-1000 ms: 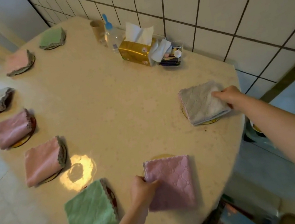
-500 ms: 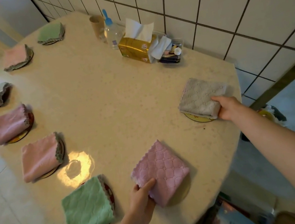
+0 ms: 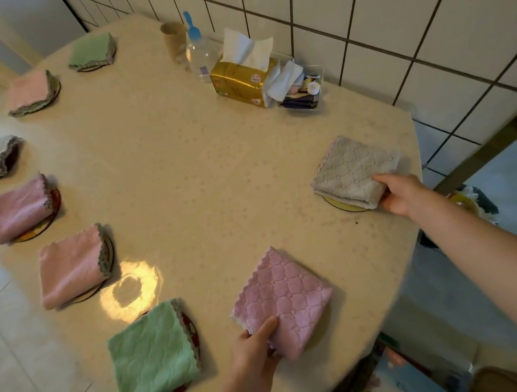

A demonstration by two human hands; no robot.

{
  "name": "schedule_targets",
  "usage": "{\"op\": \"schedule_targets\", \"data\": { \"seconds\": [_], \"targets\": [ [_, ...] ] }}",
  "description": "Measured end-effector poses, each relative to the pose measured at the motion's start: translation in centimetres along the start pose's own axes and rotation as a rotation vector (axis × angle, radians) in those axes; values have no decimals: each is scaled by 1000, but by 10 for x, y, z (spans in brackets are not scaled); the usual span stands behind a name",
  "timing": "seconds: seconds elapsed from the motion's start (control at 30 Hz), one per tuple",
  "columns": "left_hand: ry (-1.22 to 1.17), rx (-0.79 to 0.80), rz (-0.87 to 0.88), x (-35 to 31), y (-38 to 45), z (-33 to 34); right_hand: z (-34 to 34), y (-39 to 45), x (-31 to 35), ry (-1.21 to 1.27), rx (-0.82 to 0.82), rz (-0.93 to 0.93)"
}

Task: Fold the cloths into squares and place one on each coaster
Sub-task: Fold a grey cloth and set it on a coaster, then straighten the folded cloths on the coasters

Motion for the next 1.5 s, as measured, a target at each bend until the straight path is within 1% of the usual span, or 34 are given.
{"op": "schedule_targets", "data": {
  "seconds": [0.13,0.17,0.27,0.3,0.4,0.5,0.57,0.63,0.73,0.8,0.83,0.97,1.07,1.2,1.27,1.4,1.5],
  "targets": [
    [55,-14,7,3,2,-3,-6,1,-6,-51,-23,-10],
    [76,-27,18,3,3,-4,-8,2,-6,-126,-49,-31],
    [145,-56,71,-1,4,-11,-16,7,2,-537,-137,-183],
    [162,-52,94,-3,4,-14,-17,5,4,-636,-148,-220],
    [166,-54,110,-5,7,-25,-19,-2,8,-879,-189,-286],
    [136,-41,107,-6,4,-36,-17,-24,13,-1112,-322,-322],
    [173,-49,151,-11,-2,-43,-3,-47,12,-1223,-350,-436],
    [252,-64,220,-22,-9,-54,21,-76,4,-1222,-267,-549],
    [315,-89,316,-47,-16,-76,66,-115,-22,-1146,-80,-666],
    [293,-117,372,-70,-19,-100,96,-141,-48,-1093,15,-671],
    [276,-124,389,-81,-20,-108,108,-152,-60,-1079,55,-644],
    [227,-158,405,-127,-12,-172,162,-198,-127,-1054,172,-561],
    [179,-166,388,-165,9,-227,196,-220,-181,-1043,189,-470],
    [63,-88,317,-214,42,-286,227,-240,-243,-1123,168,-300],
    [28,-39,257,-235,59,-306,236,-246,-261,-1160,129,-268],
    [-43,60,138,-265,80,-325,244,-255,-274,-1193,11,-246],
    [-181,103,45,-276,84,-322,249,-257,-277,-1185,6,-207]
  ]
}}
Point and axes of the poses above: each hand's wrist, its own y-axis towards the middle knuckle, its own z-axis out of the palm, x = y × z, the point moved 4 cm from there along y, towards the middle knuckle, and after that the axes turned 8 degrees about -z, right-handed, at the moved point
